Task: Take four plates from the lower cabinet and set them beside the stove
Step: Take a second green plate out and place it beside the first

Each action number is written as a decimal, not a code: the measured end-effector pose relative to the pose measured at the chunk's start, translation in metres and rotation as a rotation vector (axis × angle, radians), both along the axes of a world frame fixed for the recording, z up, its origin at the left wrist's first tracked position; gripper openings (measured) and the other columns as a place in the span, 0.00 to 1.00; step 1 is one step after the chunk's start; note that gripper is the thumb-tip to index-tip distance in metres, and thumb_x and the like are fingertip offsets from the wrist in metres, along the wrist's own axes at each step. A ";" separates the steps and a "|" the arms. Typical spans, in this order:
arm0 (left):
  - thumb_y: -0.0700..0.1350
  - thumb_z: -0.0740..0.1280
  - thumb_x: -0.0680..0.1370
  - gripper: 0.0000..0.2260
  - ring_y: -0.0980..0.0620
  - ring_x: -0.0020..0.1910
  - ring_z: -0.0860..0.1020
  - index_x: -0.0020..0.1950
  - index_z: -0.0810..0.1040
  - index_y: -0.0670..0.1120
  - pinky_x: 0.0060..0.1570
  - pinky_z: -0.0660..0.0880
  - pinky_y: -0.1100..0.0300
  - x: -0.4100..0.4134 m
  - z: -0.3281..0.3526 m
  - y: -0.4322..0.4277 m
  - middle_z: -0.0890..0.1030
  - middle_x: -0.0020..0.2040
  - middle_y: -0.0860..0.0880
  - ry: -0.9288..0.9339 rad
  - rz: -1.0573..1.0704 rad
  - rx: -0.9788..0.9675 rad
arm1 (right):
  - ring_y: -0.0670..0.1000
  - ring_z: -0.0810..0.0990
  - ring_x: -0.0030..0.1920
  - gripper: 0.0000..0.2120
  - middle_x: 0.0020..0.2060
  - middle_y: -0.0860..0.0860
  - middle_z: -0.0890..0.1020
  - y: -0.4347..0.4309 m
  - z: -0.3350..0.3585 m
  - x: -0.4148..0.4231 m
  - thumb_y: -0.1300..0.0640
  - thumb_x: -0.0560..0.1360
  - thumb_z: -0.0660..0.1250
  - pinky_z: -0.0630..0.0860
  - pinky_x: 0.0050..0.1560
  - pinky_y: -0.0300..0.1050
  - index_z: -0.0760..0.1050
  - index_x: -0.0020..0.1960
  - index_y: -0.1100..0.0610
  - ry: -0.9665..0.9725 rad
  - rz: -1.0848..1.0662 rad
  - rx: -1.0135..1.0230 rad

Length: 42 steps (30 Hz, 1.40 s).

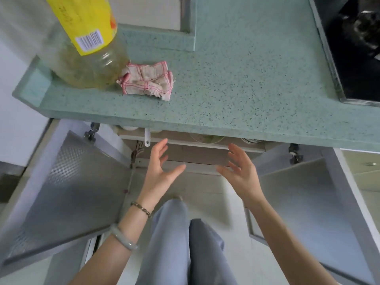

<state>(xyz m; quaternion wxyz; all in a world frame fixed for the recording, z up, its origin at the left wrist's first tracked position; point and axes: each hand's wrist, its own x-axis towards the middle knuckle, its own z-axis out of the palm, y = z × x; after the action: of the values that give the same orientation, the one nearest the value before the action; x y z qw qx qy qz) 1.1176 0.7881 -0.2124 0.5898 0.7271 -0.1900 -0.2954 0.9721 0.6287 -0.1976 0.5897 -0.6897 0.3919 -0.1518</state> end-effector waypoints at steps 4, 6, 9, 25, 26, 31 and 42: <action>0.48 0.75 0.69 0.33 0.62 0.72 0.64 0.71 0.65 0.56 0.73 0.63 0.55 0.027 -0.075 -0.032 0.67 0.72 0.57 -0.038 -0.032 -0.036 | 0.45 0.73 0.64 0.32 0.63 0.42 0.75 -0.025 -0.083 0.016 0.60 0.69 0.76 0.74 0.61 0.42 0.68 0.68 0.45 -0.031 -0.035 -0.007; 0.48 0.74 0.68 0.32 0.63 0.72 0.64 0.70 0.66 0.54 0.73 0.63 0.56 0.040 -0.115 -0.052 0.68 0.71 0.57 -0.046 -0.036 -0.067 | 0.43 0.73 0.63 0.32 0.62 0.45 0.75 -0.039 -0.124 0.024 0.61 0.69 0.76 0.74 0.56 0.32 0.68 0.68 0.48 -0.082 -0.070 -0.004; 0.47 0.75 0.68 0.32 0.65 0.70 0.65 0.69 0.67 0.56 0.71 0.63 0.61 0.055 -0.170 -0.080 0.68 0.69 0.61 -0.069 -0.079 -0.122 | 0.39 0.75 0.59 0.30 0.59 0.43 0.76 -0.061 -0.184 0.039 0.68 0.69 0.73 0.72 0.58 0.29 0.70 0.62 0.44 -0.205 -0.136 -0.053; 0.47 0.77 0.67 0.30 0.52 0.60 0.78 0.65 0.69 0.44 0.57 0.77 0.58 0.132 -0.279 -0.182 0.78 0.60 0.48 -0.162 -0.093 -0.079 | 0.37 0.75 0.49 0.23 0.48 0.35 0.75 -0.172 -0.257 0.098 0.60 0.69 0.75 0.71 0.47 0.28 0.69 0.58 0.45 -0.190 -0.039 -0.296; 0.46 0.76 0.68 0.28 0.51 0.58 0.79 0.64 0.69 0.42 0.54 0.78 0.59 0.135 -0.281 -0.187 0.79 0.59 0.48 -0.152 -0.091 -0.043 | 0.39 0.75 0.49 0.23 0.48 0.37 0.75 -0.175 -0.257 0.101 0.59 0.70 0.74 0.71 0.47 0.31 0.69 0.59 0.47 -0.167 -0.041 -0.280; 0.53 0.72 0.62 0.30 0.46 0.52 0.82 0.59 0.75 0.37 0.41 0.76 0.61 0.144 -0.287 -0.204 0.82 0.53 0.43 -0.181 -0.055 0.055 | 0.44 0.78 0.52 0.22 0.50 0.42 0.80 -0.188 -0.263 0.116 0.55 0.70 0.74 0.72 0.45 0.32 0.74 0.62 0.50 -0.083 -0.036 -0.192; 0.30 0.69 0.69 0.20 0.55 0.51 0.76 0.59 0.73 0.42 0.39 0.72 0.73 0.130 -0.275 -0.192 0.76 0.47 0.58 -0.263 0.028 0.081 | 0.48 0.74 0.51 0.16 0.51 0.49 0.78 -0.183 -0.259 0.119 0.61 0.75 0.66 0.70 0.38 0.28 0.75 0.63 0.56 -0.093 -0.209 -0.135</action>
<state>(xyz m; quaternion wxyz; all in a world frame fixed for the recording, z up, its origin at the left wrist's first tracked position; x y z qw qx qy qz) 1.2478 0.5965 -0.4871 0.5342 0.7853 -0.2432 -0.1968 1.0912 0.4459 -0.4565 0.5405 -0.6754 0.4228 -0.2701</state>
